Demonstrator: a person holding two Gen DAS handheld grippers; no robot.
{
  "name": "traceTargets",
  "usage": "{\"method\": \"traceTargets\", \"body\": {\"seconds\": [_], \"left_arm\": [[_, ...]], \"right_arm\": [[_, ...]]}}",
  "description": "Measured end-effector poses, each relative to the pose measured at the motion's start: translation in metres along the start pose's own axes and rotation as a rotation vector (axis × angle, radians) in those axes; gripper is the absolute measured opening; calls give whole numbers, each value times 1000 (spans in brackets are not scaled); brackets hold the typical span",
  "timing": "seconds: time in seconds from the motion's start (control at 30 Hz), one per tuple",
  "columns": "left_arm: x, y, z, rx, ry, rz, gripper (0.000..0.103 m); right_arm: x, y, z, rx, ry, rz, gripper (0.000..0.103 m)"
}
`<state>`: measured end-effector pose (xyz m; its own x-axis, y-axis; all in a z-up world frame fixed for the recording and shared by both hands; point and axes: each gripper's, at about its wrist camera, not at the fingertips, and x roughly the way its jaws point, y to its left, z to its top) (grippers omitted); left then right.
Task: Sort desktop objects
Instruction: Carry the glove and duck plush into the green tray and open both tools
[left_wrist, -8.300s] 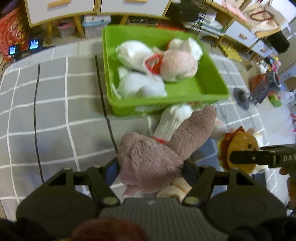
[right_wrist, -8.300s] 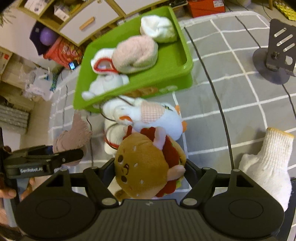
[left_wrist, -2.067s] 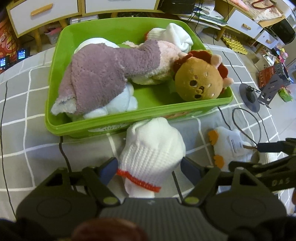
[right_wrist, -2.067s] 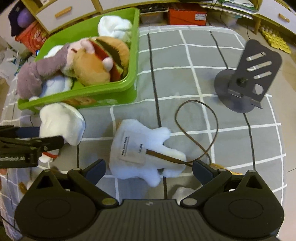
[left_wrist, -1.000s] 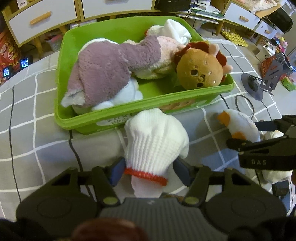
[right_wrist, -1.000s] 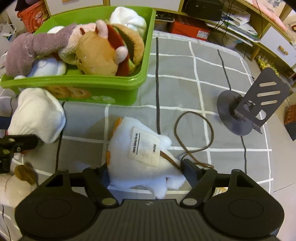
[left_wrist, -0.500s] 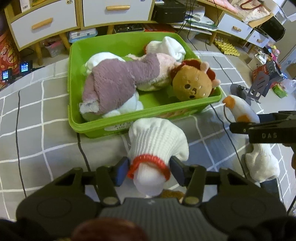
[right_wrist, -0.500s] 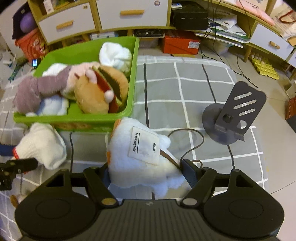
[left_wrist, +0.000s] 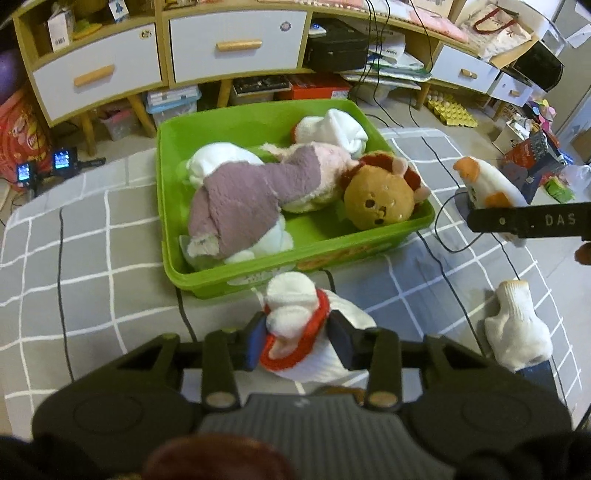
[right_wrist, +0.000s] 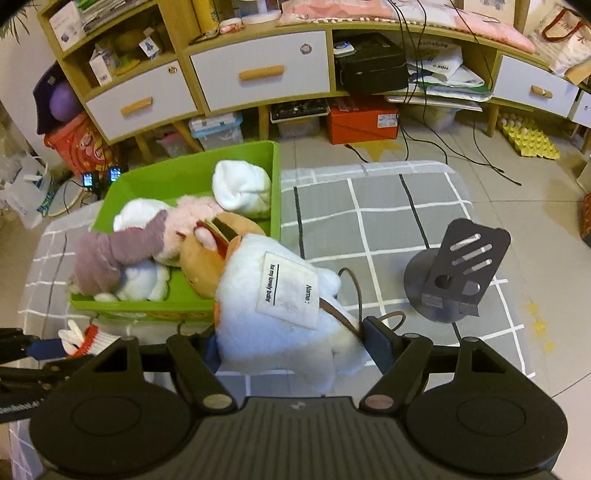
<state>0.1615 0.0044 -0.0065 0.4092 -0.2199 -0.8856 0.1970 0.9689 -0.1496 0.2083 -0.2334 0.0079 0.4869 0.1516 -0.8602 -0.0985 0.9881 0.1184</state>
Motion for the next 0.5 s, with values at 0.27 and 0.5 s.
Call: {"method": "traceTargets", "body": {"seconds": [0.27, 0.5], "left_arm": [[-30, 10, 13, -45, -98, -15, 36], [-53, 26, 27, -142, -166, -20, 36]], "right_arm": [[-12, 10, 10, 11, -38, 66, 75], [-21, 15, 27, 43, -93, 129, 75]]}}
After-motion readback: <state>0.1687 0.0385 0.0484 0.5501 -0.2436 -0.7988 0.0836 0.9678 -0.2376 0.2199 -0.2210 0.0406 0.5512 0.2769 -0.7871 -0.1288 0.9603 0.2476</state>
